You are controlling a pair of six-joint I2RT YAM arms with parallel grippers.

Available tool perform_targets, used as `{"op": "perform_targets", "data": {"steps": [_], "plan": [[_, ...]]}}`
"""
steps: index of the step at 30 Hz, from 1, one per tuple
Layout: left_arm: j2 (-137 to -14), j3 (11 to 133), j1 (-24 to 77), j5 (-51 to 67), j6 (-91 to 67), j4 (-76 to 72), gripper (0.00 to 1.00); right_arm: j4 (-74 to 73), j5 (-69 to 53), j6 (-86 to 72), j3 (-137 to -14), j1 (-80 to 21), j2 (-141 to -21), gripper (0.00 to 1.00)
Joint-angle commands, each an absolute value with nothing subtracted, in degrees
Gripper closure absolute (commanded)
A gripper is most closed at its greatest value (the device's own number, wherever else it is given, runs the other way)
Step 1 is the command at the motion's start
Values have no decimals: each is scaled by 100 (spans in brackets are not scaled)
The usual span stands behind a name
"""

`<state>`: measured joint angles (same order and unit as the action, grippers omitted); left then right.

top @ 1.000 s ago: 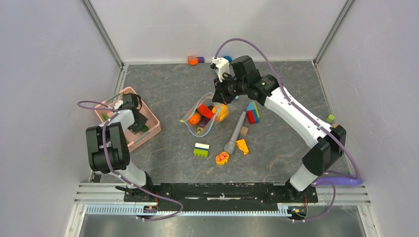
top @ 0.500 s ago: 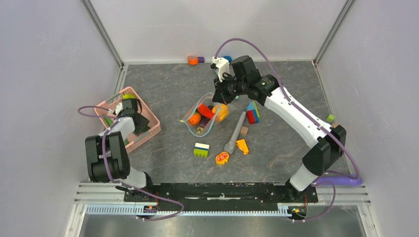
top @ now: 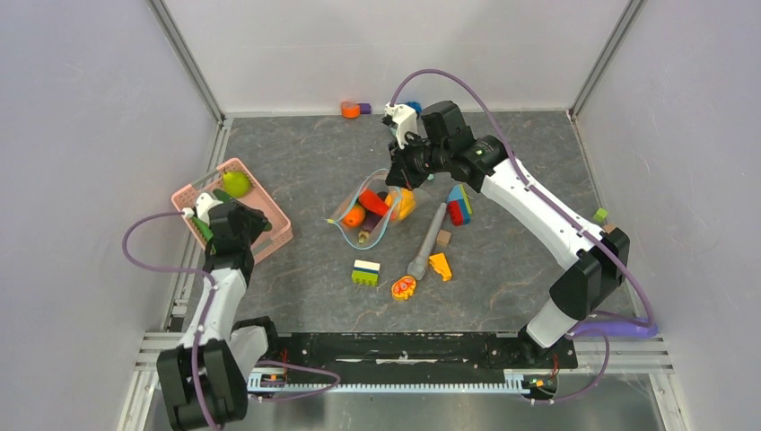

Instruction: Place the food in the zip-top bag and seal the zipper

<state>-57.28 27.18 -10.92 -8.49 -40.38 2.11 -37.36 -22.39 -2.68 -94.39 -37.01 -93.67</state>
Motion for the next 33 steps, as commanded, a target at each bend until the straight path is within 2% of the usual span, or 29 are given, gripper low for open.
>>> {"op": "perform_targets", "data": {"steps": [1, 6, 10, 14, 18, 20, 22, 28, 33], "plan": [[-5001, 2357, -1115, -438, -3725, -697, 98, -3478, -2364, -237, -9580, -3727, -9061, 100], [-4259, 2116, -1115, 868, -3496, -1323, 98, -3463, -2341, -241, -9570, -3727, -9060, 100], [-3719, 2103, -1116, 1356, -3326, -1325, 98, -3463, -2366, -255, -9560, -3727, -9044, 100], [-3215, 1982, -1111, 2502, -3397, -2004, 98, -3454, -2365, -264, -9560, -3727, -9053, 100], [-3062, 2500, -888, 3515, -3979, -2325, 98, -3445, -2351, -294, -9557, -3725, -9082, 100], [-3171, 2654, -523, 3995, -4393, -3199, 98, -3445, -2340, -340, -9563, -3727, -9105, 100], [-3278, 2955, 265, 4065, -4179, -3369, 98, -3445, -2342, -396, -9551, -3725, -9104, 100], [-4206, 4486, 2961, 3636, -1164, -495, 98, -3471, -2779, -484, -9583, -3727, -9197, 100], [-4760, 4746, 3832, 3170, -51, 227, 98, -3489, -2725, -487, -9580, -3727, -9168, 100]]}}
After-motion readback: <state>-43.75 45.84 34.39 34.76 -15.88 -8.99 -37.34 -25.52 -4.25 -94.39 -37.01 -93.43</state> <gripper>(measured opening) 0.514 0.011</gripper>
